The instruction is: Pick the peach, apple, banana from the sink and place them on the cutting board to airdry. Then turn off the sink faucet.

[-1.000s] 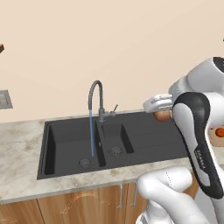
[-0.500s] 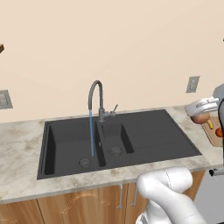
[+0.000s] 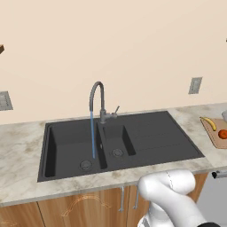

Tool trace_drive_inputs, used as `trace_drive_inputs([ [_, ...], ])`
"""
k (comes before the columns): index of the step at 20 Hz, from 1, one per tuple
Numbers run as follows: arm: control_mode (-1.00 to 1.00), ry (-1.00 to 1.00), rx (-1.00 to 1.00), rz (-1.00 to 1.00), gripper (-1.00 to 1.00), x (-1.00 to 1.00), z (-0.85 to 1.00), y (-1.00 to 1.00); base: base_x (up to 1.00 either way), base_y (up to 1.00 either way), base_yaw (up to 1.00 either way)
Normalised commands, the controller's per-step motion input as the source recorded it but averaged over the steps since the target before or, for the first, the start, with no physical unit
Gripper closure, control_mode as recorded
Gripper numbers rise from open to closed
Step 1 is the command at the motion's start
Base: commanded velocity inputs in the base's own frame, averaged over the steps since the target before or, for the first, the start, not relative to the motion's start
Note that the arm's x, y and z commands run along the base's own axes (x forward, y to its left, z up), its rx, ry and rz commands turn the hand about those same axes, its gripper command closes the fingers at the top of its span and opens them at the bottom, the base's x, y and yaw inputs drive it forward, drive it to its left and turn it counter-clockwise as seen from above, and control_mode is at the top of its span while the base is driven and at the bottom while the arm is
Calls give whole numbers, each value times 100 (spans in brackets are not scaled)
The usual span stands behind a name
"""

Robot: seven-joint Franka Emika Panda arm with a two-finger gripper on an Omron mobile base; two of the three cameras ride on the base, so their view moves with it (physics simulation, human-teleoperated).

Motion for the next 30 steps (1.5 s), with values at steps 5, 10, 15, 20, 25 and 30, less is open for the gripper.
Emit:
trace_drive_inputs([
  [5, -100, 2, -9, -2, 100, -4, 0, -74, 0, 0, 0],
  [10, -100, 5, -8, -1, 100, 0, -6, -61, 0, 0, 0],
  [15, -100, 5, -6, 0, 100, 0, -11, -44, 0, 0, 0],
  [20, -100, 4, -5, 0, 100, 9, -16, -31, 0, 0, 0],
  [25, -100, 6, -3, 0, 100, 24, -24, -27, 0, 0, 0],
  [30, -100, 8, -3, 0, 100, 31, -30, -28, 0, 0, 0],
])
